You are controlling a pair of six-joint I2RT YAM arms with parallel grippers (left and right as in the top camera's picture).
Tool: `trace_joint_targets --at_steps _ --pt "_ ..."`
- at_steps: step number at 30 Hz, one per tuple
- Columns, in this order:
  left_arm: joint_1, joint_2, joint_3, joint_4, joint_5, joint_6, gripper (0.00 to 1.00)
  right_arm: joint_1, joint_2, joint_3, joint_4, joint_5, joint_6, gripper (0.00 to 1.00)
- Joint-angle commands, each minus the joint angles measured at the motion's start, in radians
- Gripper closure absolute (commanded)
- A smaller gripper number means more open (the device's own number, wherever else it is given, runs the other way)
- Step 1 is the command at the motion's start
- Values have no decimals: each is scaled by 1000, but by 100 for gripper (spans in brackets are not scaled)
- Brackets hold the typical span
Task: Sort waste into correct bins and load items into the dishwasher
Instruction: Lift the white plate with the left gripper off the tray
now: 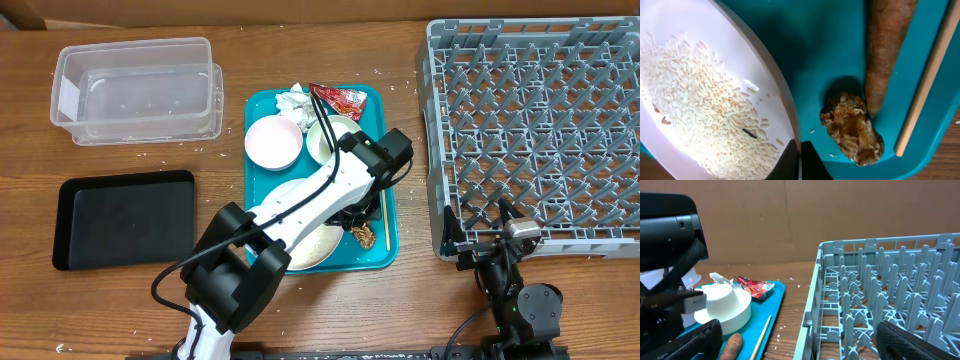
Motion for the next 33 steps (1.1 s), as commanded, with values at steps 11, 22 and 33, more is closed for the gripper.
trace_joint_targets --at_steps 11,22,33 --pt "-53 -10 115 -106 -97 -11 96 -3 -10 -10 8 -2 -4 0" --pt "-61 -10 127 -160 -121 -19 96 -3 -10 -10 8 -2 -4 0" --pt "-62 -10 129 -229 -159 -55 96 -3 -10 -10 8 -2 -4 0"
